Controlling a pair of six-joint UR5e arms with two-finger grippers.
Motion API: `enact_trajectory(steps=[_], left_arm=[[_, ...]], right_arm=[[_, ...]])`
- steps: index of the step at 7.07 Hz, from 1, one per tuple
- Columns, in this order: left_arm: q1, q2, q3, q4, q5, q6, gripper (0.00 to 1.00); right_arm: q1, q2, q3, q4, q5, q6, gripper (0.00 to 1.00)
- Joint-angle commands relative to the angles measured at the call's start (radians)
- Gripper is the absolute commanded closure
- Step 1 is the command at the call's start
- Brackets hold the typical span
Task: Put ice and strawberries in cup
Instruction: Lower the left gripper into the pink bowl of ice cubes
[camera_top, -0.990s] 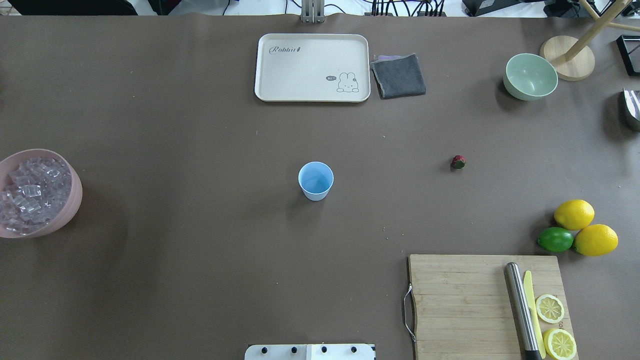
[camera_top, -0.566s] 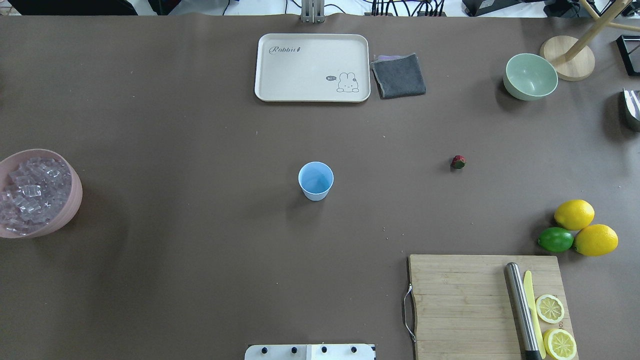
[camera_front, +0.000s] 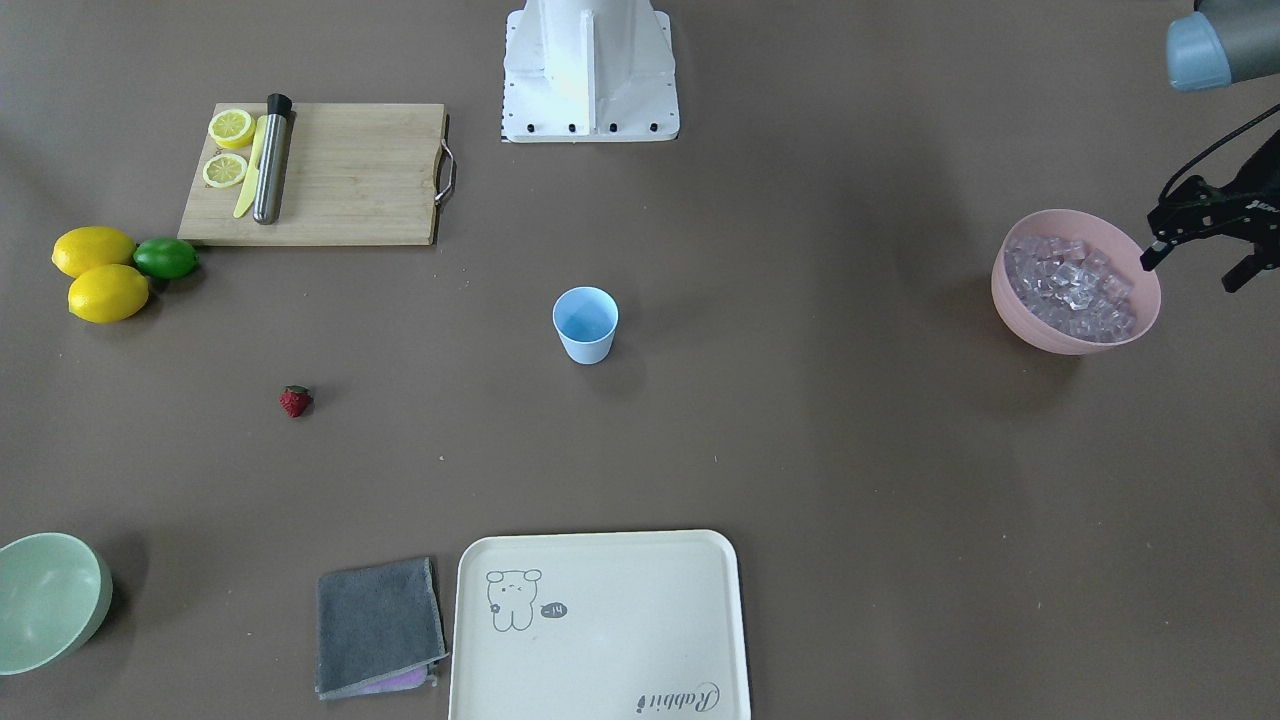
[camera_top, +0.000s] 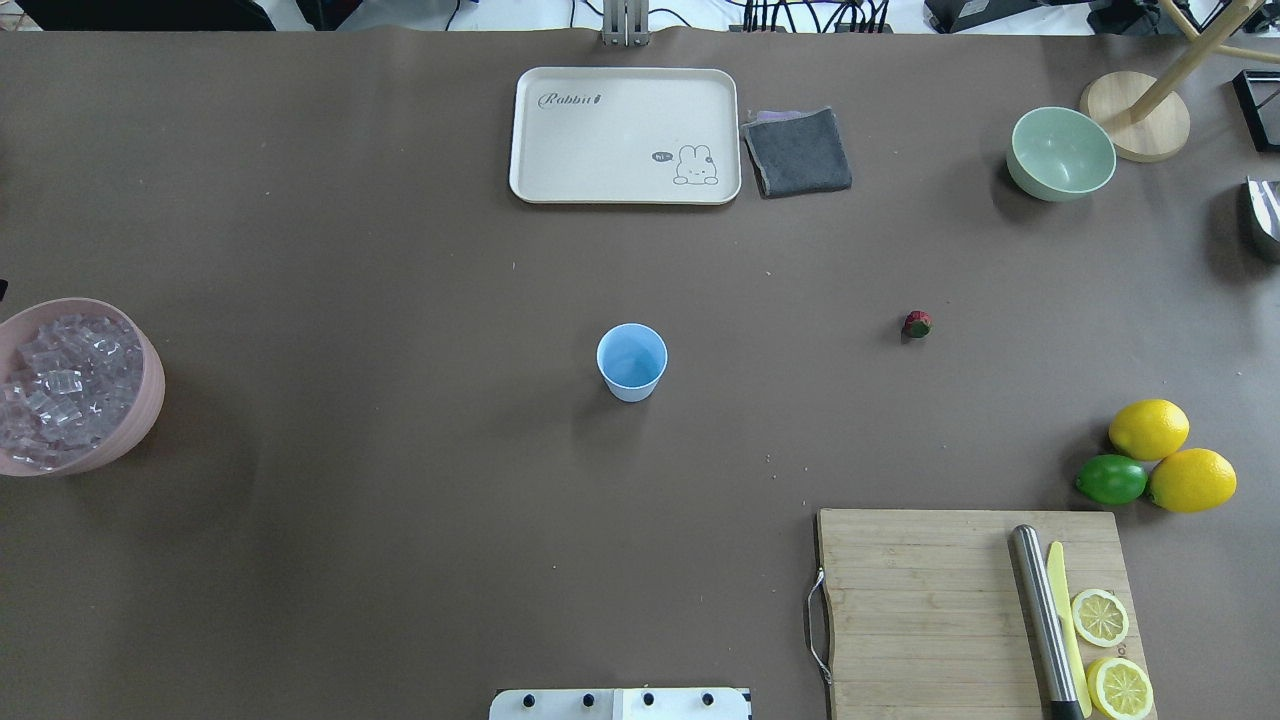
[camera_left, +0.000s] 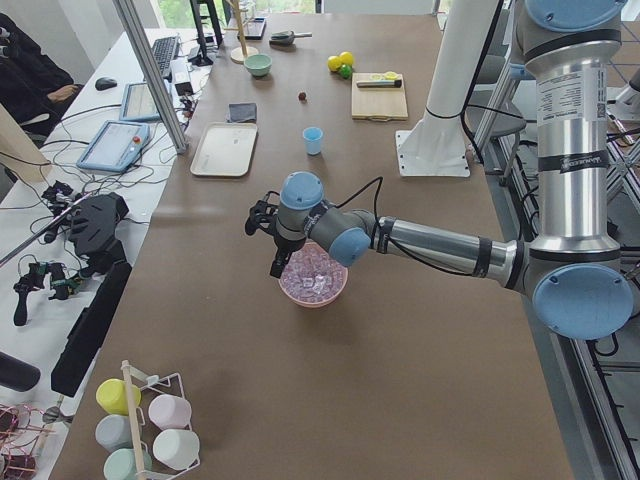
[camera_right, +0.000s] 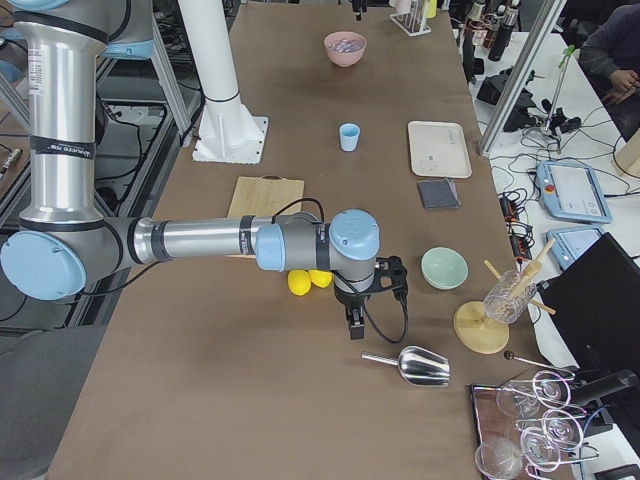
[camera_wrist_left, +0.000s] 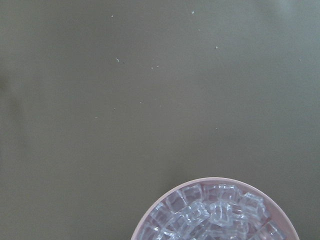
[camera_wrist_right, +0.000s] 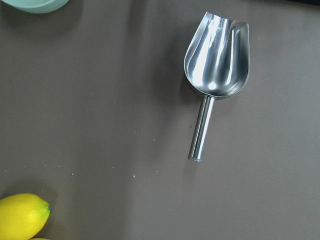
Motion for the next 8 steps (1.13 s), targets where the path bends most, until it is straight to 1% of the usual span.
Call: enact_trajectory(steps=[1,3,4,5,7,8], left_arm=[[0.087,0.015,-0.004,-0.025,0.074,-0.023,0.02],[0.169,0.041,-0.004,-0.031,0.066,-0.012,0.02],[0.234,0.041,-0.002,-0.059,0.077,-0.015,0.02],[0.271,0.041,-0.001,-0.076,0.076,-0.009,0.02],[0.271,0.040,-0.015,-0.079,0.063,0.008,0.02],[0.260,0.043,-0.012,-0.074,0.039,0.076,0.02]], right_arm=[[0.000,-0.003,0.001,0.001,-0.001,-0.005,0.00],[0.000,-0.003,0.001,0.001,0.001,-0.003,0.00],[0.000,-0.001,0.001,0.001,0.001,-0.002,0.00],[0.000,-0.003,-0.001,0.001,0.001,-0.002,0.00],[0.000,-0.004,-0.002,0.001,0.001,-0.003,0.00],[0.002,-0.009,-0.001,0.001,0.001,-0.003,0.00]])
